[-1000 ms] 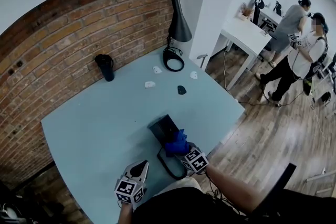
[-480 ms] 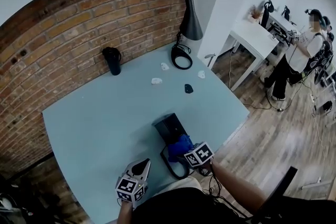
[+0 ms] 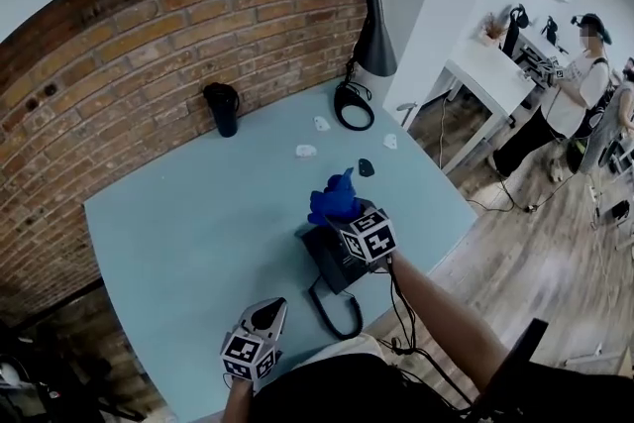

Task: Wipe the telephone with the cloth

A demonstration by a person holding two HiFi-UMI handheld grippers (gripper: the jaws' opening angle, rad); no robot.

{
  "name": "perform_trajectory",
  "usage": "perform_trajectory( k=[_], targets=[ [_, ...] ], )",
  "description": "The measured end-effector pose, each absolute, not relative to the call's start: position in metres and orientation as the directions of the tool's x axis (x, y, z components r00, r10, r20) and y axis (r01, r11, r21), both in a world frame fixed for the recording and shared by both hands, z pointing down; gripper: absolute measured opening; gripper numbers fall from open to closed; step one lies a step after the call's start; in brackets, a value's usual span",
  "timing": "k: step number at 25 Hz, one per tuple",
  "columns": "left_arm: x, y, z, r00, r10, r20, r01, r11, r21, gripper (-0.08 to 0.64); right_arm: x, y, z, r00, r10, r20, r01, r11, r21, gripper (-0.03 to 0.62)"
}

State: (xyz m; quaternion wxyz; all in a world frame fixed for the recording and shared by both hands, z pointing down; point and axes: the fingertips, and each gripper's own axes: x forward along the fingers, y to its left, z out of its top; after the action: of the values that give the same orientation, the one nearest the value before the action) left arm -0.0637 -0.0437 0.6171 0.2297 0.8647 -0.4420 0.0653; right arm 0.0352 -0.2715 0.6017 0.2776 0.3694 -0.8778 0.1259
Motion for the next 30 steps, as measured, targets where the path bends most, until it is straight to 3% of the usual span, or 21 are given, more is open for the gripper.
perform_trajectory(
  k=[3,6,12,30],
  targets=[
    [-0.072,-0.046,0.617,0.583,-0.749,0.314,-0.806,-0.485,0.340,0.000,0.040,-0.274,0.637,-0.531,-0.560,0.636,-0.746,0.665,-0.038,0.215],
    [-0.079,-0.046,0.618,0.563,-0.761,0.322,-0.818,-0.458,0.348,0.000,0.046,-0.274,0.638,-0.554,-0.600,0.577,-0.771,0.631,-0.084,0.215],
    [-0.079,-0.048,0.622,0.567,-0.756,0.326,-0.815,-0.458,0.355,0.000,0.060,-0.263,0.649,-0.573,-0.588,0.571,-0.779,0.607,-0.157,0.216],
    [-0.062,-0.043,0.619,0.604,-0.730,0.319,-0.794,-0.516,0.322,0.000,0.089,-0.220,0.675,-0.530,-0.619,0.579,-0.813,0.564,-0.141,0.216]
  ],
)
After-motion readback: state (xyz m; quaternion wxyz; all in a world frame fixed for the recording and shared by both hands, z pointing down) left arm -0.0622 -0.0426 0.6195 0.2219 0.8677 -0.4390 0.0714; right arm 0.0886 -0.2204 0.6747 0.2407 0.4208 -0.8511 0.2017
